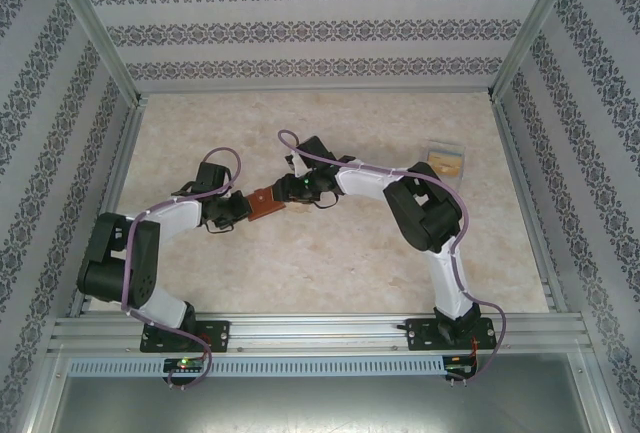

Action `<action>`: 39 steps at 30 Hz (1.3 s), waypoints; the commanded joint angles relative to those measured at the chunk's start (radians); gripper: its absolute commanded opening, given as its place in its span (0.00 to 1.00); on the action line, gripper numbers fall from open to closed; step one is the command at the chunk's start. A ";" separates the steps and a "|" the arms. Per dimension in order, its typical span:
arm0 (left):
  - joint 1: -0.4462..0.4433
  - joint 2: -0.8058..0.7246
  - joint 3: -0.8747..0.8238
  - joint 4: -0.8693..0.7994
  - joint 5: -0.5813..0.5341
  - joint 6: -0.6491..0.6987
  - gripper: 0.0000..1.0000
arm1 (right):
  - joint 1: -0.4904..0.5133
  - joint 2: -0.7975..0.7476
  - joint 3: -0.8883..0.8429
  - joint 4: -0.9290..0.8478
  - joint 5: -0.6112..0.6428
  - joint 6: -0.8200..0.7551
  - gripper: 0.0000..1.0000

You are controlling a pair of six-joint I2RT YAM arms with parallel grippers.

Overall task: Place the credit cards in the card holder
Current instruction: Pick up the card holder from the center of the table.

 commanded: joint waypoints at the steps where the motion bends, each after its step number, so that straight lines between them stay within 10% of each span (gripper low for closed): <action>1: 0.013 0.030 0.028 0.025 0.013 -0.006 0.15 | 0.008 0.038 0.027 0.024 -0.036 0.031 0.48; 5: 0.013 0.044 0.036 0.024 0.018 -0.006 0.13 | 0.010 0.049 0.025 0.043 -0.064 0.041 0.43; 11: 0.016 0.027 0.070 -0.019 0.018 0.009 0.28 | 0.003 -0.008 -0.035 0.113 -0.069 0.073 0.04; 20: 0.022 -0.163 0.105 -0.068 0.044 -0.088 0.62 | -0.059 -0.214 -0.319 0.477 -0.022 0.361 0.01; 39: -0.127 -0.122 0.079 0.588 0.035 -0.657 0.66 | 0.007 -0.555 -0.549 0.807 0.504 0.694 0.01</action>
